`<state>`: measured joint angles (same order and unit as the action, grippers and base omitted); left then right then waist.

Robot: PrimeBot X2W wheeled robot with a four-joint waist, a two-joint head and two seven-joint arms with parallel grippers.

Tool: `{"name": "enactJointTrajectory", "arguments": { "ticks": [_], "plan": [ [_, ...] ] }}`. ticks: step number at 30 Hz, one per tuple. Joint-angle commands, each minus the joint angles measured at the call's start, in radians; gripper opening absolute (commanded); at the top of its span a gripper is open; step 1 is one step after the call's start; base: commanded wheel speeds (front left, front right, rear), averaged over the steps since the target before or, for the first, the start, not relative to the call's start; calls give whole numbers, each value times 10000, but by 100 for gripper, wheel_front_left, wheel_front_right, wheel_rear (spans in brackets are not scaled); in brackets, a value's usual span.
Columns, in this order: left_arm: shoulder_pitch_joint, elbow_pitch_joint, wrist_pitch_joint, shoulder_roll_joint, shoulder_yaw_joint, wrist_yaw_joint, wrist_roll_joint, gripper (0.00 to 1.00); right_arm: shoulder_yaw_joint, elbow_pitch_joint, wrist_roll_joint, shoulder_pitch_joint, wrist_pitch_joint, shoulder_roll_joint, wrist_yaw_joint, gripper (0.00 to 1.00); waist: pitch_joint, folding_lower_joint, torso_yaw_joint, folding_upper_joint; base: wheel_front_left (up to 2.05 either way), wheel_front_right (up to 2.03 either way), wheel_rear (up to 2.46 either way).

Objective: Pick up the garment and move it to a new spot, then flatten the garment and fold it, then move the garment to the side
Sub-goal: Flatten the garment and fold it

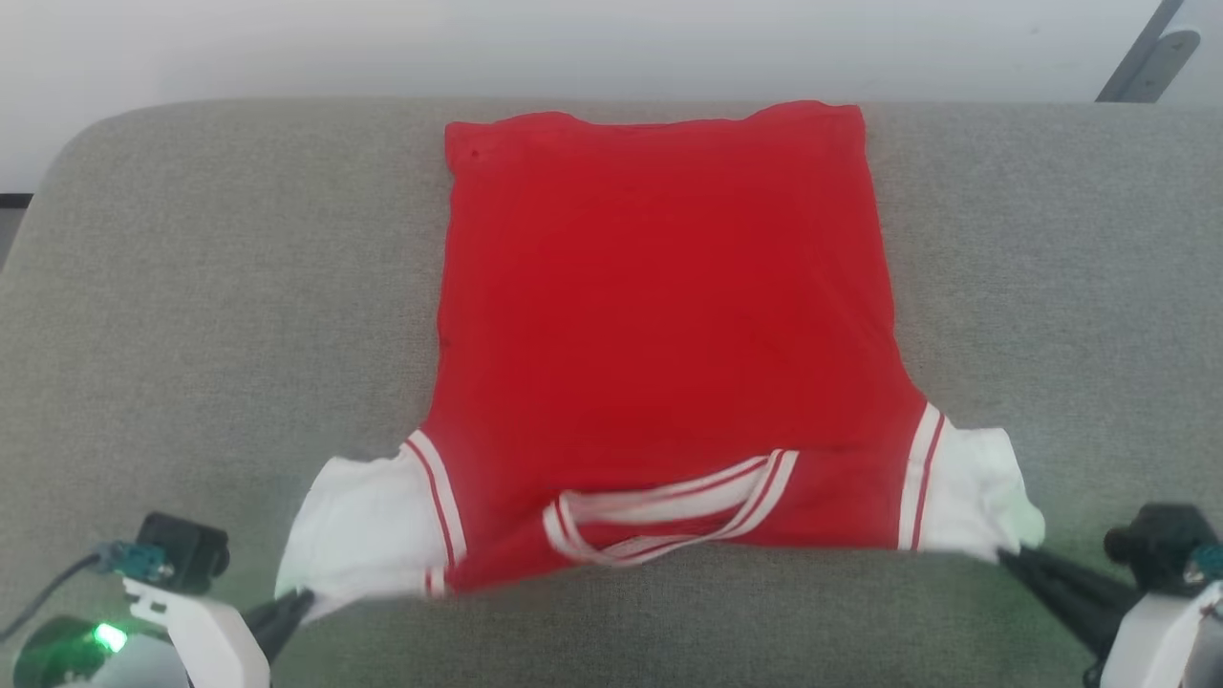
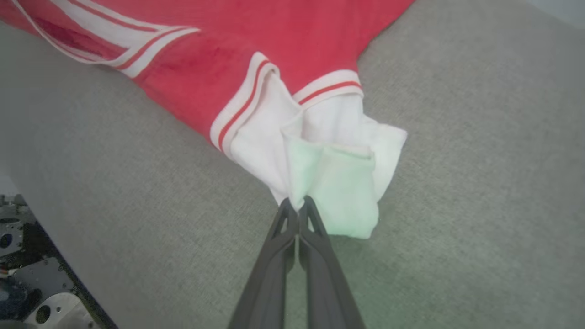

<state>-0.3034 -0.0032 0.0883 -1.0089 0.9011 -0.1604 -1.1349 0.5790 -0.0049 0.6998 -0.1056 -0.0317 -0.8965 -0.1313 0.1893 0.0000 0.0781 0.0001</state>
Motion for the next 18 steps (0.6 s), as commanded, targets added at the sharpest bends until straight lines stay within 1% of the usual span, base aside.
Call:
{"name": "enactJointTrajectory", "arguments": {
  "ticks": [1, 3, 9, 11, 12, 14, 18],
  "plan": [
    [223, -42, 122, 20, 49, -122, -172, 0, 66, -98, 194, 210, -165, -46, 10, 0, 22, 0, 2, -1, 0, 0, 0],
    [285, -66, 209, 28, 80, -227, -209, 0, 180, -71, 390, 352, -260, -123, 10, 0, 50, 0, 10, -1, 0, 0, 0],
    [211, -68, 51, 302, 83, -341, -93, 0, 220, 253, 803, 396, -733, 135, 10, 0, 77, 0, -6, -1, 0, 0, 0],
    [134, -22, -26, 358, 64, -366, -33, 0, 208, 265, 846, 380, -1018, 168, 10, 46, 71, 0, -4, -1, 0, 0, 0],
    [123, -4, -42, 401, 48, -371, -26, 0, 144, 238, 952, 359, -1141, 221, 10, 100, 64, 0, -9, -1, 0, 0, 0],
    [99, 10, -85, 473, 70, -343, 12, 0, 72, -15, 1099, 328, -1407, 229, 10, 100, 37, 0, -15, -1, 0, 0, 0],
    [71, -37, -104, 602, 120, -314, 4, 0, -479, -644, 1599, 373, -1950, 114, 10, 100, -16, 0, 1, -1, 0, 0, 0]
  ]
}}
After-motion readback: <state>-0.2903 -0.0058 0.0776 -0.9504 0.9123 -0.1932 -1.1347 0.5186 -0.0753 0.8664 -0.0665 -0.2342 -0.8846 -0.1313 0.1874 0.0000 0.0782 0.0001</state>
